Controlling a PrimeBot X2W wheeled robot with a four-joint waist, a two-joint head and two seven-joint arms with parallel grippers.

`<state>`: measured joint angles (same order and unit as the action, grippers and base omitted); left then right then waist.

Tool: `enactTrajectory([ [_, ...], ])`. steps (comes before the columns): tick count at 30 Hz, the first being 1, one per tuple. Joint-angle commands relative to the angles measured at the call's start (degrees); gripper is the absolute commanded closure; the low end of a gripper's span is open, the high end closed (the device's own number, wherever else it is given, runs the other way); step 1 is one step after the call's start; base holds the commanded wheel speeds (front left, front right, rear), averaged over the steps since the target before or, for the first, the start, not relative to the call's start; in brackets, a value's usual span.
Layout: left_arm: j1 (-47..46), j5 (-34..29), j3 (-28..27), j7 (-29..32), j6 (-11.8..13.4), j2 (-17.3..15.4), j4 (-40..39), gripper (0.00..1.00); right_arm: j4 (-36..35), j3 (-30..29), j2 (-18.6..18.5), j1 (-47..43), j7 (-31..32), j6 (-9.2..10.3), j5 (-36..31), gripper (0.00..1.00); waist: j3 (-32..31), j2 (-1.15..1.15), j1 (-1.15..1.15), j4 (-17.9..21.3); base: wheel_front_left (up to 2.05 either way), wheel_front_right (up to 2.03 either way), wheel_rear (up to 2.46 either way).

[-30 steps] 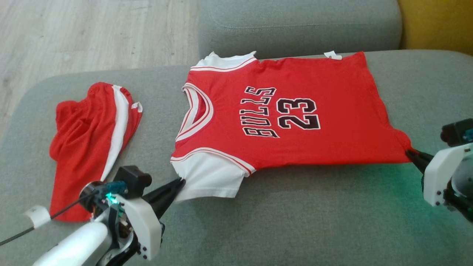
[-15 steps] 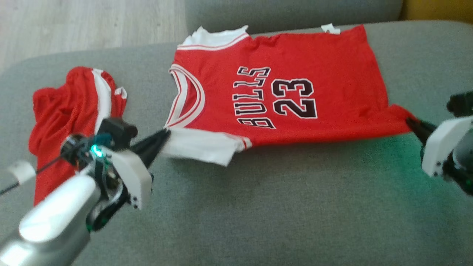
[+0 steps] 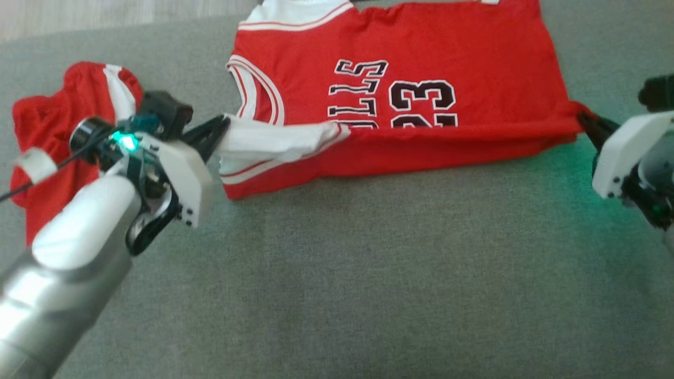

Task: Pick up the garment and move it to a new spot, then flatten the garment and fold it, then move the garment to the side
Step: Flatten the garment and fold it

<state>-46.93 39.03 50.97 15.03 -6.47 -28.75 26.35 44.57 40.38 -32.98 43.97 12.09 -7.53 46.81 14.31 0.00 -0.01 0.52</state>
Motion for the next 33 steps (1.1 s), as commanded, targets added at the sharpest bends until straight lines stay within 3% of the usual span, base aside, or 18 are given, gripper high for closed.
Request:
enactTrajectory([
  [1, -4.42, -0.69, -1.99, -0.56, -0.19, -1.40, 0.16, 1.00, -0.38, -0.30, -0.37, 1.65, -0.84, 0.04, -0.63, 1.00, 1.26, 0.00, 0.01, 0.17, 0.00, 0.00, 0.00],
  [4, -6.97, -1.58, -1.07, -1.20, -0.44, -0.11, 3.35, 1.00, 0.94, -0.15, 0.64, 3.48, -1.16, 0.04, -1.33, 1.00, 2.56, 0.00, 0.01, 0.33, 0.00, 0.00, 0.00],
  [5, -7.81, -1.92, -0.81, -1.58, -0.49, 0.40, 4.46, 0.76, 1.67, -0.20, 0.78, 4.20, -1.46, 0.04, -1.78, 1.00, 2.99, 0.00, 0.01, 0.36, 0.00, 0.00, 0.00],
  [6, -8.74, -2.47, -0.72, -2.44, -0.42, 0.98, 5.56, 0.15, 2.49, -0.44, 0.91, 5.06, -2.41, 0.04, -2.57, 0.56, 3.42, 0.00, 0.01, 0.36, 0.00, 0.00, 0.00],
  [7, -9.64, -3.21, -0.70, -3.60, -0.01, 1.58, 6.75, 0.00, 3.50, -0.99, 1.26, 5.88, -3.55, 0.04, -3.15, 0.00, 3.79, 0.00, 0.01, 0.39, 0.00, 0.00, 0.00],
  [11, -11.89, -5.04, -1.42, -8.56, 2.48, 3.76, 10.22, 0.00, 6.03, -2.97, 3.15, 7.75, -7.37, 0.04, -3.85, 0.00, 4.34, 0.00, 0.01, 0.51, 0.00, 0.00, 0.00],
  [17, -13.71, -6.40, -6.18, -25.28, 10.72, 8.14, 15.42, 0.00, 8.88, -8.04, 6.51, 9.31, -22.51, 0.04, -5.96, 0.00, 3.11, 0.00, 0.01, 0.51, 0.00, 0.00, 0.00],
  [21, -11.82, -5.77, -10.13, -29.74, 14.11, 10.50, 15.02, 0.00, 7.38, -13.31, 8.69, 7.63, -26.87, 0.04, -6.89, 0.00, 0.84, 0.00, 0.01, 0.31, 0.00, 0.00, 0.00],
  [27, -1.45, -10.96, -19.41, -30.01, 18.86, 12.08, 0.97, 0.00, -7.10, -29.34, 12.89, -3.54, -27.06, 0.04, -17.11, 0.00, -2.29, 0.00, 0.01, 0.12, 0.00, 0.00, 0.00],
  [33, 13.25, -16.66, -23.73, -30.02, 20.13, 15.78, -7.29, 0.00, -19.87, -39.95, 20.90, -19.74, -27.08, 0.04, -30.56, 0.00, -4.75, 0.00, 0.01, -0.43, 0.00, 0.00, 0.00],
])
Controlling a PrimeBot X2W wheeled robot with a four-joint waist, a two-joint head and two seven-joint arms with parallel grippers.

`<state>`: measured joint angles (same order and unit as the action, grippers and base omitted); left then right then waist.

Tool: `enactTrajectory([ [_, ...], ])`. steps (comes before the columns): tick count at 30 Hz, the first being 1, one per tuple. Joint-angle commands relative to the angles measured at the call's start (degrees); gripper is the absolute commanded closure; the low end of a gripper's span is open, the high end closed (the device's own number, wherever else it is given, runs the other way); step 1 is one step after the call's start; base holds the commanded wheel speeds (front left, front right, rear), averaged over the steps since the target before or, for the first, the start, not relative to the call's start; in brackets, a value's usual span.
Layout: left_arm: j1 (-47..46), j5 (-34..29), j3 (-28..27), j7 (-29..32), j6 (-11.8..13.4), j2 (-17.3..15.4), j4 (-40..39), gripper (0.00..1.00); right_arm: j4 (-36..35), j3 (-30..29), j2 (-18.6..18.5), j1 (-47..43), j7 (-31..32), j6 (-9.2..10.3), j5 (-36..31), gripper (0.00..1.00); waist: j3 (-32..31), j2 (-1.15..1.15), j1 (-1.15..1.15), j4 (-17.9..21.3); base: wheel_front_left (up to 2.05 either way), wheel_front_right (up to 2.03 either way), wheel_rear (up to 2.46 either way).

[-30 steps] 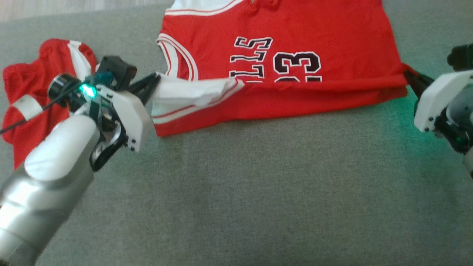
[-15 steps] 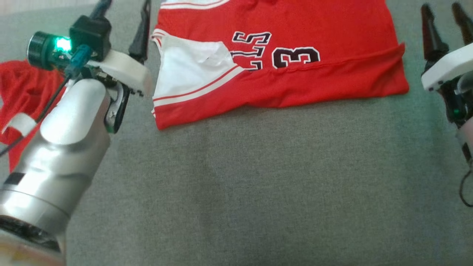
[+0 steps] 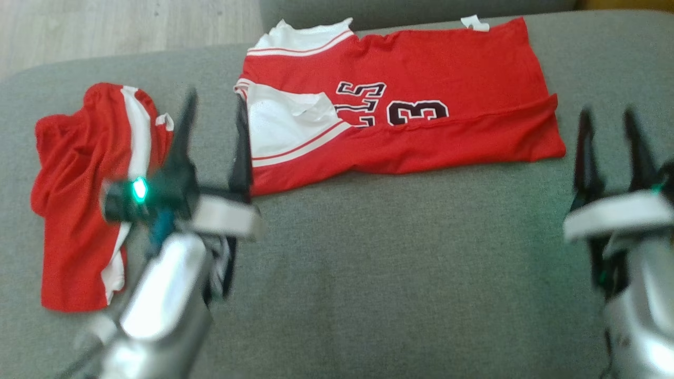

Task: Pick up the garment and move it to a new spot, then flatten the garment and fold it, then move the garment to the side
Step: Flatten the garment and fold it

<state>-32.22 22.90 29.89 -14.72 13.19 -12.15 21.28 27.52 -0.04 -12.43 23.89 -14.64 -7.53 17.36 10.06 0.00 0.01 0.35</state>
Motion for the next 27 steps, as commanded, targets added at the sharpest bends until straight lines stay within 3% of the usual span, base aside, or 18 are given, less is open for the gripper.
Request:
enactTrajectory([
  [1, 0.56, -0.97, -3.15, -0.27, 0.39, -0.05, -2.72, 0.00, -4.38, -0.50, 1.47, -1.90, -0.35, 0.04, -3.06, 0.00, -0.70, 0.00, -0.01, -0.36, 0.00, 0.00, 0.00],
  [6, 7.17, -3.68, -4.81, -0.27, -1.11, 2.52, -2.22, 0.00, -10.10, -4.09, 6.44, -10.55, -0.35, 0.04, -8.83, 0.00, -1.42, 0.00, -0.01, -0.80, 0.00, 0.00, 0.00],
  [12, 6.52, -5.90, -6.12, -0.28, -3.77, 3.34, 2.07, 0.00, -12.56, -4.15, 8.17, -12.24, -0.35, 0.04, -10.73, 0.00, 0.02, 0.00, -0.01, 0.08, 0.00, 0.00, 0.00],
  [16, 3.56, -5.82, -5.93, 0.59, -5.20, 3.34, 9.79, 0.00, -13.06, -2.90, 8.41, -10.48, -0.35, 0.04, -11.40, 0.00, 1.97, 0.00, -0.01, 1.51, 0.00, 0.00, 0.00],
  [27, -3.58, -4.84, -5.81, 7.97, -4.97, 3.79, 29.21, 0.00, -13.25, -0.31, 8.72, -7.53, -0.36, 0.04, -11.68, 0.00, 5.50, 0.00, -0.01, 4.55, 0.00, 0.00, 0.00],
])
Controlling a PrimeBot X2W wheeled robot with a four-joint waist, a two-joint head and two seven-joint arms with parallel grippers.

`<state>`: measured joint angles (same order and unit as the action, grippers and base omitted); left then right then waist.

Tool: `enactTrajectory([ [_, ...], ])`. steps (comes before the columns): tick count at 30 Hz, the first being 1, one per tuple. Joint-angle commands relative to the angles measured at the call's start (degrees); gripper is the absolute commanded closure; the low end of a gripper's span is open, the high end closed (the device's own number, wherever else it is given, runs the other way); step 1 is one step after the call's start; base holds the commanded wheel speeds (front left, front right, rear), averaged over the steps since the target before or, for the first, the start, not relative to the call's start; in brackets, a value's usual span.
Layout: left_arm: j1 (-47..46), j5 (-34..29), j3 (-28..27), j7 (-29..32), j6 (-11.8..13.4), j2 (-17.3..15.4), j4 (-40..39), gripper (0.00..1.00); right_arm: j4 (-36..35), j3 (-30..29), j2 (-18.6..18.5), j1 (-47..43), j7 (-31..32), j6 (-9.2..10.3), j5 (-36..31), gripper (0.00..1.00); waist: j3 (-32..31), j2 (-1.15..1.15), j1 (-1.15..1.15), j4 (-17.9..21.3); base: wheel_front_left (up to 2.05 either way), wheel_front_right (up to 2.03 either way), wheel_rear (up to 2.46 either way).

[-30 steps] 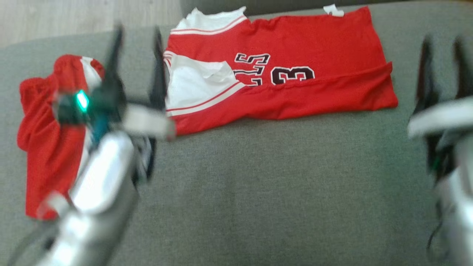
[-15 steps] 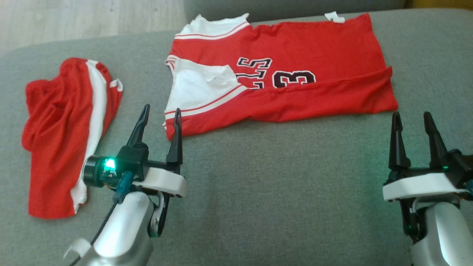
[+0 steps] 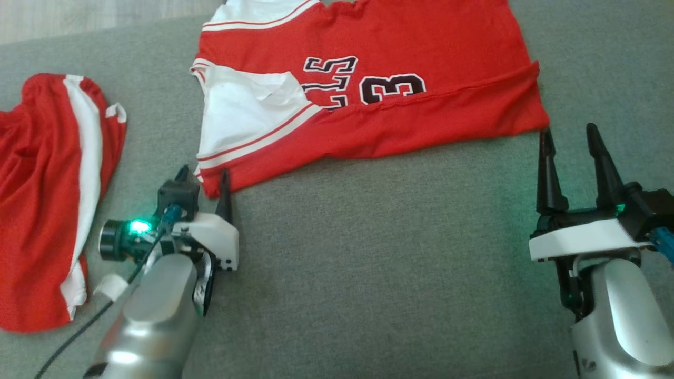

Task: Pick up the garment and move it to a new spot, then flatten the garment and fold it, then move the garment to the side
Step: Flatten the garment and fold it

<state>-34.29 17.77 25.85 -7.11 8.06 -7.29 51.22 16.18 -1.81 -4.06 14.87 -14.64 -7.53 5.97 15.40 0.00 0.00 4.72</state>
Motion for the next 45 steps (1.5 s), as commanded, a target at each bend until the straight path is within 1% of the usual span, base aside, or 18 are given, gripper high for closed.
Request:
enactTrajectory([
  [1, -1.88, 0.36, -1.60, 0.89, -0.07, -0.96, 0.43, 0.00, -1.96, 1.56, 0.38, 1.56, -0.36, 0.04, -0.22, 0.00, 0.28, 0.00, 0.00, 0.33, 0.00, 0.00, 0.00],
  [2, -2.19, 0.46, -1.41, 1.55, -0.39, -0.84, 1.53, 0.00, -1.99, 1.67, 0.40, 1.64, -0.36, 0.04, -0.18, 0.00, 0.38, 0.00, 0.00, 0.46, 0.00, 0.00, 0.00],
  [4, -2.86, 0.74, -1.46, 1.68, -0.40, -0.66, 2.99, 0.65, -2.00, 1.71, 0.43, 1.81, -0.36, 0.04, -0.10, 0.00, 0.49, 0.00, 0.00, 0.56, 0.00, 0.00, 0.00],
  [5, -3.18, 0.77, -1.45, 1.45, -0.34, -0.63, 3.56, 1.00, -1.92, 1.66, 0.41, 1.91, -0.36, 0.04, -0.05, 0.00, 0.47, 0.00, 0.00, 0.57, 0.00, 0.00, 0.00],
  [8, -4.01, 0.90, -1.24, 0.69, -0.69, -0.40, 4.86, 1.00, -1.40, 1.34, 0.03, 2.15, -0.36, 0.04, -0.30, 0.00, 0.15, 0.00, 0.00, 0.27, 0.00, 0.00, 0.00],
  [10, -4.71, 0.91, -1.19, -0.99, -0.74, -0.21, 4.87, 1.00, -0.57, 1.13, -0.48, 2.58, 0.02, 0.04, -0.73, 0.00, -0.21, 0.00, 0.00, -0.10, 0.00, 0.00, 0.00],
  [13, -5.90, 0.98, -1.30, -4.13, -0.76, 0.10, 3.96, 1.00, 1.47, 0.00, -1.09, 4.21, 2.76, 0.04, -1.54, 0.00, -0.64, 0.00, 0.00, -0.88, 0.00, 0.00, 0.00],
  [16, -7.05, 0.95, -1.26, -6.33, -1.30, 0.55, 1.71, 1.00, 4.54, -2.32, -1.14, 7.24, 7.66, 0.04, -2.14, 0.00, -0.76, 0.00, 0.00, -1.72, 0.00, 0.00, 0.00],
  [19, -8.02, 0.43, -0.64, -7.29, -2.20, 0.99, -1.30, 1.00, 9.00, -5.05, -1.41, 11.05, 13.50, 0.04, -4.58, 0.00, -0.39, 0.00, 0.00, -2.70, 0.00, 0.00, 0.00],
  [23, -8.89, -0.66, 0.58, -7.73, -3.25, 1.49, -5.78, 1.00, 15.44, -9.52, -0.95, 16.67, 19.50, 0.04, -6.98, 0.00, 0.99, 0.00, 0.00, -4.17, 0.00, 0.00, 0.00],
  [29, -9.45, -2.01, 2.33, -7.84, -3.94, 1.95, -10.12, 1.00, 24.70, -14.14, -1.77, 23.11, 25.28, 0.04, -12.75, 0.00, 3.22, 0.00, 0.00, -6.13, 0.00, 0.00, 0.00],
  [32, -9.70, -2.47, 2.94, -7.85, -3.98, 2.04, -11.35, 1.00, 28.97, -14.90, -2.59, 25.12, 27.72, 0.04, -15.24, 0.00, 3.99, 0.00, 0.00, -6.82, 0.00, 0.00, 0.00],
  [35, -9.77, -2.83, 3.42, -7.86, -3.93, 1.97, -11.99, 1.00, 32.90, -14.81, -2.88, 26.63, 29.62, 0.04, -16.35, 0.00, 4.33, 0.00, 0.00, -7.17, 0.00, 0.00, 0.00],
  [36, -9.77, -2.86, 3.51, -7.86, -3.91, 1.94, -12.07, 1.00, 33.99, -14.60, -2.96, 27.09, 29.95, 0.04, -16.38, 0.57, 4.38, 0.00, 0.00, -7.22, 0.00, 0.00, 0.00],
  [37, -9.74, -2.88, 3.59, -7.86, -3.89, 1.87, -12.05, 1.00, 34.91, -14.26, -3.08, 27.50, 29.98, 0.04, -16.38, 1.00, 4.38, 0.00, 0.00, -7.24, 0.00, 0.00, 0.00],
  [40, -9.56, -2.90, 3.73, -7.83, -3.80, 1.58, -11.61, 1.00, 36.15, -13.41, -3.71, 28.14, 29.21, 0.04, -16.49, 1.00, 4.18, 0.00, 0.00, -7.12, 0.00, 0.00, 0.00],
  [45, -8.51, -2.84, 4.00, -6.87, -3.46, 0.30, -9.32, 1.00, 37.59, -11.19, -6.01, 28.51, 25.54, 0.04, -16.88, 1.00, 2.32, 0.00, 0.00, -6.25, 0.00, 0.00, 0.00],
])
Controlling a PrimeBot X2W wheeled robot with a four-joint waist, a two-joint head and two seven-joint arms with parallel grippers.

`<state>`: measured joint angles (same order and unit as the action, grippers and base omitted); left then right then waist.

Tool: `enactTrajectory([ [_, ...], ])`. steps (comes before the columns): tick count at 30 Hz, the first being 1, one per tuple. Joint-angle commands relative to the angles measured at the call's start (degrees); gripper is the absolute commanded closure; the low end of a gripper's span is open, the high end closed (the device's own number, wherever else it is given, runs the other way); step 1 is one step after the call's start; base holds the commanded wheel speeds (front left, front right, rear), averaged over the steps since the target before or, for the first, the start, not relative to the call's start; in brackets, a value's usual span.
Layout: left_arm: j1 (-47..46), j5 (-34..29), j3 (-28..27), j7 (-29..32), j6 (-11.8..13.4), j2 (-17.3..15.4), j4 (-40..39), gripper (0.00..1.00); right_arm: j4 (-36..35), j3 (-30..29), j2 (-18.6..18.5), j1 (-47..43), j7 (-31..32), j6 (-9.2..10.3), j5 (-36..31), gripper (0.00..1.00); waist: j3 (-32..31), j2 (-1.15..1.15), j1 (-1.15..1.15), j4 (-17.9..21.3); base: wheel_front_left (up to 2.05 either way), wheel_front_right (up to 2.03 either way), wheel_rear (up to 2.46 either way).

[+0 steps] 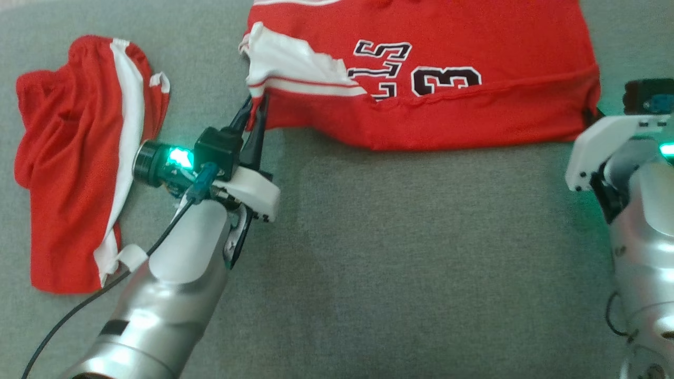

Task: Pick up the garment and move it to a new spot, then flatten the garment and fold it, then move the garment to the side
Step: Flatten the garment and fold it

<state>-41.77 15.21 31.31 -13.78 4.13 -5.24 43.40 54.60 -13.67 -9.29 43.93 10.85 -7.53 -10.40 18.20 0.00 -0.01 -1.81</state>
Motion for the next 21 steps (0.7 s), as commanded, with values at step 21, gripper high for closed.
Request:
enactTrajectory([
  [21, 15.17, 3.26, 2.35, 11.21, -3.92, -6.69, -1.01, 1.00, -5.95, 15.86, -10.12, -16.39, 3.61, 0.04, 13.52, 1.00, -17.38, 0.00, 0.01, 1.41, 0.00, 0.00, 0.00],
])
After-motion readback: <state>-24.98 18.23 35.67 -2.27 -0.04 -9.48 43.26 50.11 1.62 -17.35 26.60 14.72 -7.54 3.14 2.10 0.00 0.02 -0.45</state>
